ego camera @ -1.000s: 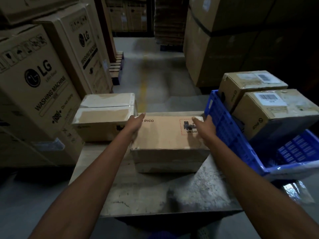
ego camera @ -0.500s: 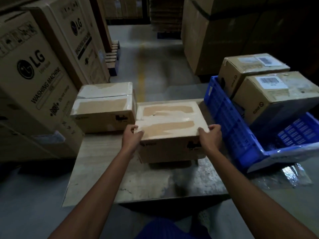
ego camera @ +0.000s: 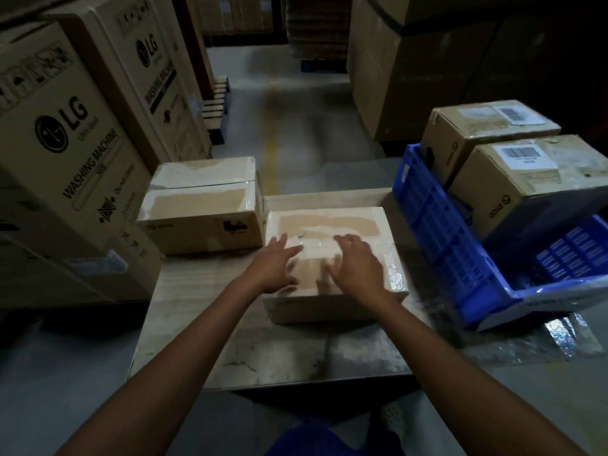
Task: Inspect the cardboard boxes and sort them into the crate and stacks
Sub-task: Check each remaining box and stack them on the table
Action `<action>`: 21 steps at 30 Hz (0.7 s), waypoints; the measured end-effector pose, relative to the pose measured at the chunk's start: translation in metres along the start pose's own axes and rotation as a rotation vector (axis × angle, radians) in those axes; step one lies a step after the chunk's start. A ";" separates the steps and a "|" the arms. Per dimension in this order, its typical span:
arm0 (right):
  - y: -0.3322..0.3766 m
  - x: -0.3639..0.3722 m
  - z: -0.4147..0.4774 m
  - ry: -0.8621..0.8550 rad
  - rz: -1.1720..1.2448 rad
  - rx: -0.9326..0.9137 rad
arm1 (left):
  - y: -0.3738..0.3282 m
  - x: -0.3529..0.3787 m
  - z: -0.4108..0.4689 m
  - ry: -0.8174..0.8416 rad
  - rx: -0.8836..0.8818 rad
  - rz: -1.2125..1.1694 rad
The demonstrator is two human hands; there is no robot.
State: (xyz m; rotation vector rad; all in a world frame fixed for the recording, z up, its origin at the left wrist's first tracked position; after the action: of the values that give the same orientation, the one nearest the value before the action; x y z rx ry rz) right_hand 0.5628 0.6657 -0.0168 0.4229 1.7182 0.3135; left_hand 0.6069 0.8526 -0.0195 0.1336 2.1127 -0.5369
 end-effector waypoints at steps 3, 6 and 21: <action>0.020 0.025 0.011 0.288 -0.166 -0.015 | 0.000 0.009 0.017 0.187 -0.037 0.163; 0.023 0.031 0.019 0.494 -0.255 0.020 | 0.001 0.010 0.025 0.267 -0.069 0.233; 0.027 0.006 0.057 0.744 -0.448 -0.031 | 0.003 -0.004 0.043 0.302 -0.065 0.205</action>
State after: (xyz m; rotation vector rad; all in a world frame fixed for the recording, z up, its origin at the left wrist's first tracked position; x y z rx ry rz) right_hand 0.6210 0.6917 -0.0214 -0.1411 2.4634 0.1735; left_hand 0.6434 0.8370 -0.0375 0.4110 2.3715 -0.3410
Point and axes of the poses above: each hand's wrist, its own z-axis towards the middle knuckle, its own x-axis out of the palm, y = z × x, the point moved 3 cm from there along z, towards the middle knuckle, and after that the axes turned 11 degrees about y, right-handed, at the moved point
